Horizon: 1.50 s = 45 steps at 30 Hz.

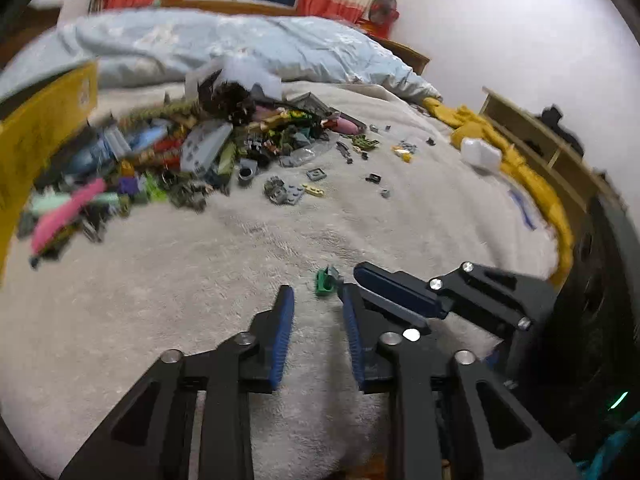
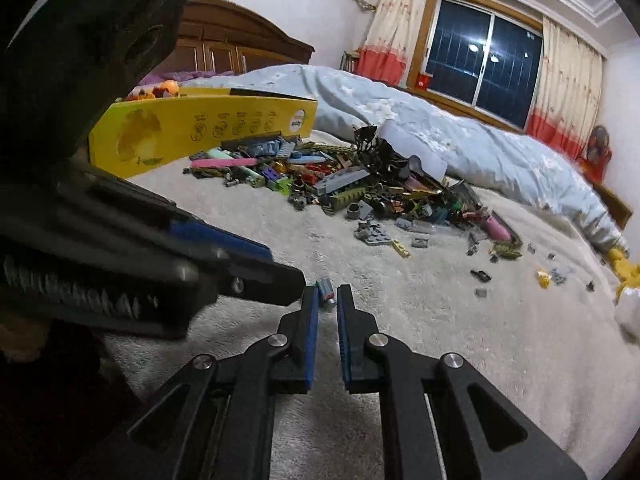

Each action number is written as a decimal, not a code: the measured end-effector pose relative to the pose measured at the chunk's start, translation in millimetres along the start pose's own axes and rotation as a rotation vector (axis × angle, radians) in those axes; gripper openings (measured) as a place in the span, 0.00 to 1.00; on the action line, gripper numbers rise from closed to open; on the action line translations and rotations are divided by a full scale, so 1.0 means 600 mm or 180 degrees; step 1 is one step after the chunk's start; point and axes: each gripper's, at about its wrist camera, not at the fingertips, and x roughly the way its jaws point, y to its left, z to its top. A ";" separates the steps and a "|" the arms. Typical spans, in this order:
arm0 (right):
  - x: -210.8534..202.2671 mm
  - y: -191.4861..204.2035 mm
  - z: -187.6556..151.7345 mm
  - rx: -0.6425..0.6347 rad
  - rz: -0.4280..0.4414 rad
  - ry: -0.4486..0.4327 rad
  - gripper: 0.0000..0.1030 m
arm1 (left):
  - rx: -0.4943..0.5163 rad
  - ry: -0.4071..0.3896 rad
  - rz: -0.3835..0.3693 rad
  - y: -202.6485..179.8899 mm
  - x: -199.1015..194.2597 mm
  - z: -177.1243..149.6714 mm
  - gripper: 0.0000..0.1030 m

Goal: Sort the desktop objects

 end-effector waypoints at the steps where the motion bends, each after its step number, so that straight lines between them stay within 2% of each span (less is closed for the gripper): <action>1: -0.003 -0.014 0.001 0.0219 0.0127 0.0007 0.10 | 0.0011 -0.0021 0.0045 -0.001 0.000 0.000 0.19; 3: -0.007 -0.048 0.003 0.0661 0.0224 0.0016 0.19 | 0.0037 -0.0095 0.0185 0.001 -0.005 0.000 0.15; 4: -0.009 -0.068 0.004 0.0914 0.0226 -0.0013 0.27 | 0.0031 -0.0109 0.0182 0.004 -0.005 0.001 0.13; 6: -0.006 -0.101 0.005 0.1405 0.0343 -0.0016 0.39 | -0.0121 -0.0076 0.0008 0.016 -0.005 0.000 0.08; 7: 0.002 -0.112 0.008 0.1633 0.0477 0.0034 0.41 | -0.0261 -0.0057 -0.0077 0.024 -0.002 -0.001 0.04; 9: 0.011 -0.117 0.017 0.1851 0.0627 0.0112 0.41 | -0.0391 -0.0073 -0.0097 0.031 0.001 -0.005 0.02; 12: 0.027 -0.112 0.029 0.1927 0.0766 0.0258 0.41 | -0.0062 -0.0135 -0.0024 -0.001 0.001 -0.014 0.02; 14: 0.042 -0.108 0.035 0.1920 0.0804 0.0427 0.41 | 0.0169 -0.0203 0.0169 -0.023 0.005 -0.019 0.05; 16: 0.051 -0.103 0.035 0.1914 0.0791 0.0559 0.42 | 0.0307 -0.0160 0.0298 -0.034 0.014 -0.021 0.23; 17: 0.052 -0.103 0.033 0.1928 0.0808 0.0587 0.42 | 0.0335 -0.0135 0.0311 -0.036 0.018 -0.022 0.24; 19: 0.053 -0.105 0.031 0.1929 0.0817 0.0607 0.37 | 0.0411 -0.0092 0.0298 -0.043 0.029 -0.024 0.24; 20: 0.052 -0.105 0.032 0.1919 0.0806 0.0604 0.27 | 0.0472 -0.0118 0.0333 -0.048 0.033 -0.025 0.24; 22: 0.054 -0.108 0.027 0.1939 0.0823 0.0640 0.13 | 0.0601 -0.0186 0.0454 -0.056 0.042 -0.025 0.24; 23: 0.056 -0.112 0.021 0.1980 0.0844 0.0664 0.11 | 0.0617 -0.0198 0.0495 -0.057 0.047 -0.025 0.23; 24: 0.057 -0.116 0.016 0.2040 0.0865 0.0685 0.11 | 0.0594 -0.0224 0.0513 -0.055 0.050 -0.025 0.19; 27: 0.060 -0.133 0.003 0.2280 0.1000 0.0707 0.08 | 0.0479 -0.0277 0.0352 -0.046 0.052 -0.027 0.15; 29: 0.057 -0.140 -0.001 0.2351 0.1050 0.0706 0.07 | 0.0496 -0.0314 0.0339 -0.048 0.053 -0.030 0.15; 35: 0.054 -0.138 -0.005 0.2357 0.1106 0.0713 0.04 | 0.0609 -0.0393 0.0465 -0.063 0.053 -0.043 0.13; 39: 0.051 -0.127 -0.004 0.2187 0.1012 0.0752 0.03 | 0.0567 -0.0361 0.0431 -0.059 0.056 -0.047 0.13; 43: 0.046 -0.120 -0.011 0.2109 0.1003 0.0728 0.02 | 0.0281 -0.0359 0.0325 -0.043 0.056 -0.050 0.12; 44: 0.045 -0.120 -0.012 0.2099 0.0994 0.0709 0.00 | 0.0234 -0.0369 0.0348 -0.041 0.055 -0.049 0.08; 45: 0.053 -0.118 -0.021 0.2040 0.0855 0.0864 0.00 | 0.0081 -0.0351 0.0301 -0.029 0.054 -0.045 0.08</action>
